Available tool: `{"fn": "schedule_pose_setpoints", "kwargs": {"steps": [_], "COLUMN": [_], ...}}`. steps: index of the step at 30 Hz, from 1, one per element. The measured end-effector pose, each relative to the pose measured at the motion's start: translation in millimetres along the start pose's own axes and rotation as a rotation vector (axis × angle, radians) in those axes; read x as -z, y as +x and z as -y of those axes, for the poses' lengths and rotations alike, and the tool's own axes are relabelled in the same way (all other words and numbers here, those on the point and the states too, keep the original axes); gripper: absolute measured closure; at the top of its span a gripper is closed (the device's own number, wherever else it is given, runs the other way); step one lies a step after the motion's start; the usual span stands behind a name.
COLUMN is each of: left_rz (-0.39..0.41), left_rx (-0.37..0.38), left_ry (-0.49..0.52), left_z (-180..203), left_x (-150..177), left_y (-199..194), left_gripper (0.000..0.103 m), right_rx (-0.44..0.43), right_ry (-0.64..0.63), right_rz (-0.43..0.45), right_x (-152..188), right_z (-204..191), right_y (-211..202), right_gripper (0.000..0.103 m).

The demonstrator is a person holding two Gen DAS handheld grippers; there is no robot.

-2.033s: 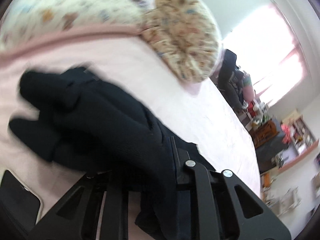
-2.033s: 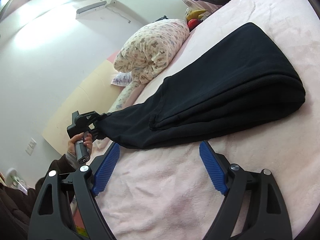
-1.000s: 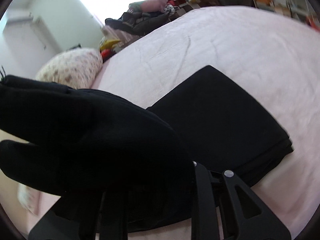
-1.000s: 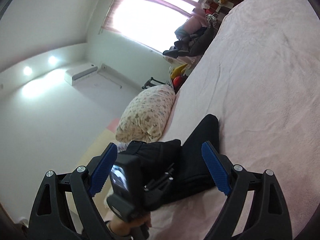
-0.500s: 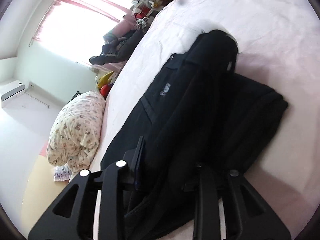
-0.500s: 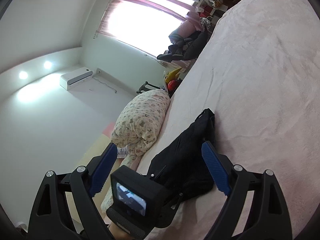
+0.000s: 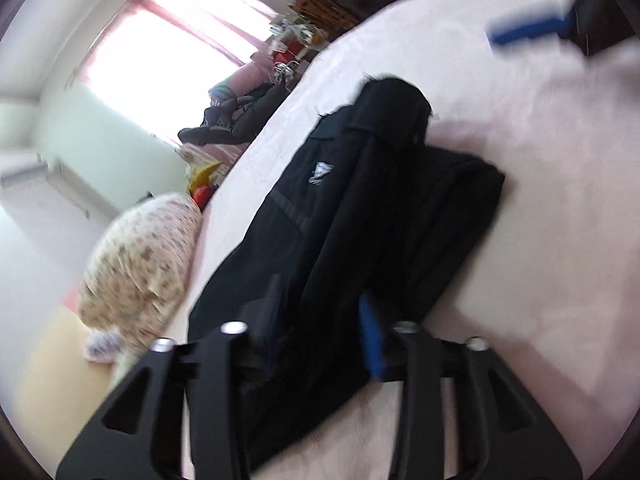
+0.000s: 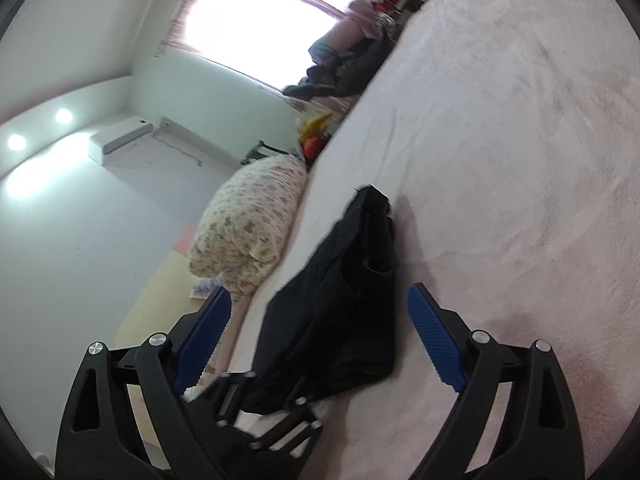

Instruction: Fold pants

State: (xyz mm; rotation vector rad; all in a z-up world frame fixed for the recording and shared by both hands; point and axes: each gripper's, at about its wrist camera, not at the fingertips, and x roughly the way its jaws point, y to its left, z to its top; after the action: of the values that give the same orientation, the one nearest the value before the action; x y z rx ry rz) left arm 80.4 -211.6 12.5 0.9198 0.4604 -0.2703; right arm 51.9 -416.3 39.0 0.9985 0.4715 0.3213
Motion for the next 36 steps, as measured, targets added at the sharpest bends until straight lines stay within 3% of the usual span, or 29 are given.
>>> {"fn": "schedule_pose_setpoints", "kwargs": {"steps": [1, 2, 3, 8, 11, 14, 20, 22, 23, 24, 27, 36], "left_rz": [0.015, 0.036, 0.051, 0.069, 0.037, -0.019, -0.054, -0.063, -0.064, -0.066, -0.068, -0.055], "left_rx": [0.029, 0.06, 0.084, 0.24, 0.234, 0.224, 0.204, 0.21, 0.213, 0.215, 0.229, 0.247], "left_ry": [-0.066, -0.134, -0.188, -0.676, -0.939, -1.072, -1.13, -1.129, -1.126, -1.124, -1.13, -1.167], "left_z": [-12, -23, -34, -124, -169, -181, -179, -173, -170, -166, -164, -167], "left_x": [5, 10, 16, 84, 138, 177, 221, 225, 228, 229, 230, 242], "left_y": [-10, -20, -28, -57, -61, -70, -84, -84, -86, -89, -88, -88], "left_gripper": [0.033, 0.021, 0.017, 0.006, 0.005, 0.005, 0.005, 0.005, 0.005, 0.005, 0.004, 0.003], "right_rx": [0.017, 0.033, 0.048, 0.057, 0.036, 0.064, 0.115, 0.126, 0.142, 0.185, 0.191, 0.168], "right_ry": [0.007, 0.009, 0.014, 0.077, 0.107, 0.157, 0.24, 0.255, 0.246, 0.223, 0.22, 0.233], "right_rz": [-0.024, -0.038, -0.06, -0.092, -0.102, -0.132, -0.184, -0.188, -0.185, -0.183, -0.166, -0.173], "right_x": [0, 1, 0, 0, -1, -4, -13, -14, -14, -14, -11, 9], "right_z": [2, 4, 7, 17, 16, 21, 20, 18, 15, 13, 10, -19], "right_y": [6, 10, 16, 29, 34, 46, 75, 82, 85, 88, 86, 70], "right_gripper": [0.011, 0.011, 0.011, 0.011, 0.014, 0.022, 0.022, 0.038, 0.059, 0.069, 0.074, 0.076]}}
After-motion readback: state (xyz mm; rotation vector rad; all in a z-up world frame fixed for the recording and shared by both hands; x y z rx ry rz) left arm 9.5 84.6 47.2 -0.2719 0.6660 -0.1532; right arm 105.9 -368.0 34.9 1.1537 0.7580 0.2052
